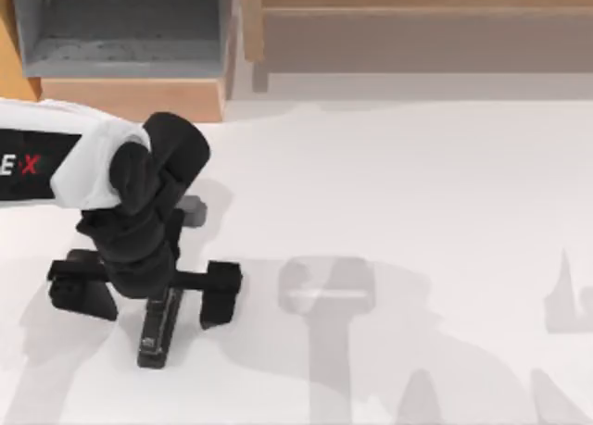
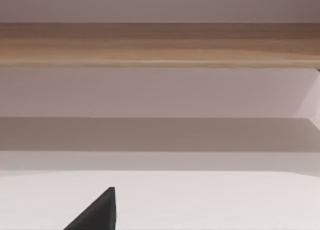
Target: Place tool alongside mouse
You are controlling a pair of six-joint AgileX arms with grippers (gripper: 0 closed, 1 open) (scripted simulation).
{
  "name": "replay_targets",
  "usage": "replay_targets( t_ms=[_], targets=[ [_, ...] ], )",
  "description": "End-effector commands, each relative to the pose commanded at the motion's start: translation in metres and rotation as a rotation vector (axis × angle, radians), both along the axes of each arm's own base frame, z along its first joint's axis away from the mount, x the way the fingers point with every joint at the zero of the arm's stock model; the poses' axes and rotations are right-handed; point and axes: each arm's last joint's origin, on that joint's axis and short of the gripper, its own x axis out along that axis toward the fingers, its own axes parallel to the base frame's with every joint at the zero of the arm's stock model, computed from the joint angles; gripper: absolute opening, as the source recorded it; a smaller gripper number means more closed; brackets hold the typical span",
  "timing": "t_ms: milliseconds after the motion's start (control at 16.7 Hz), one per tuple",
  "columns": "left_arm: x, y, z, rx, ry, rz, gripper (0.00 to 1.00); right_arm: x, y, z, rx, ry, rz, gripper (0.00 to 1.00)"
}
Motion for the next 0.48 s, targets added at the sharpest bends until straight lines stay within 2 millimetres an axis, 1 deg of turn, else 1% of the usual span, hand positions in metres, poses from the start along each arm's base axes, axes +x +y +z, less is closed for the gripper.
replay_targets(
  t_ms=[120,480],
  targets=[
    [0.0000,0.0000,0.0000,0.000,0.000,0.000,1.00,0.0000,0.0000,0.0000,0.000,0.000,0.000,1.00],
    [0.0000,0.0000,0.0000,0.000,0.000,0.000,0.55,0.0000,0.0000,0.0000,0.000,0.000,0.000,1.00]
  ],
)
